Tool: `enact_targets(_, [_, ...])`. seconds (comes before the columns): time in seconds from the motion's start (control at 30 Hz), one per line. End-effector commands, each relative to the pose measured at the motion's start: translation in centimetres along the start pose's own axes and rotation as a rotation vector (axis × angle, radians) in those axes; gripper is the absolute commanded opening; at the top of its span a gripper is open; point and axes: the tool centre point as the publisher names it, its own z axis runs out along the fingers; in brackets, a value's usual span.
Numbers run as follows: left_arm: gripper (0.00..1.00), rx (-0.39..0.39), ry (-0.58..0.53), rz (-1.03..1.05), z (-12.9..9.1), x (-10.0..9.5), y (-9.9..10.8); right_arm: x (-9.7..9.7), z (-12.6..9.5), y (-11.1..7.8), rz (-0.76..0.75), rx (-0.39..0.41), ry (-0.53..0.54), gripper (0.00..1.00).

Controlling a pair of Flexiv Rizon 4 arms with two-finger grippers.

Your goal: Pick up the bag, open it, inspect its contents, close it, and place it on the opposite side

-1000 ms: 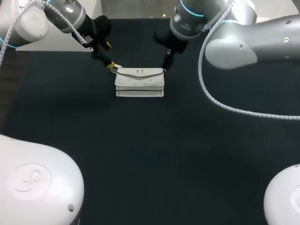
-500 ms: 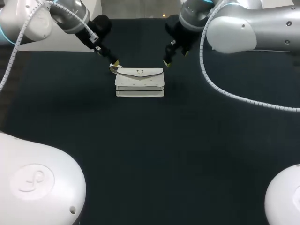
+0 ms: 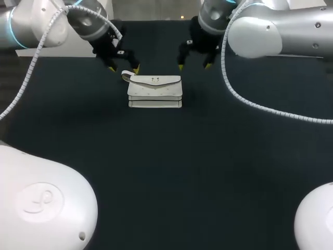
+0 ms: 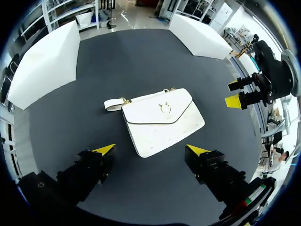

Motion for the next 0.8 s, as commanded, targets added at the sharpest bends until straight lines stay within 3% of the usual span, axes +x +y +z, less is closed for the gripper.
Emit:
enact_targets(0.03, [1.00,-0.018,0.246,-0.393,0.5,-1.5,0.3,-1.7,0.0,0.5,0.337,0.060,0.264,1.00])
enact_targets(0.3, [1.00,-0.051,0.428,-0.481,1.2,-2.5,0.6,-3.4,0.4,0.2,0.486,0.065,0.360,1.00])
enact_targets(0.43, [1.00,-0.059,0.470,-0.505,2.0,-2.4,1.2,-3.9,1.0,0.0,0.523,0.084,0.409,1.00])
enact_targets(0.8, [1.00,-0.074,0.511,-0.518,4.7,-2.6,1.9,-4.7,1.2,-0.2,0.553,0.097,0.396,1.00])
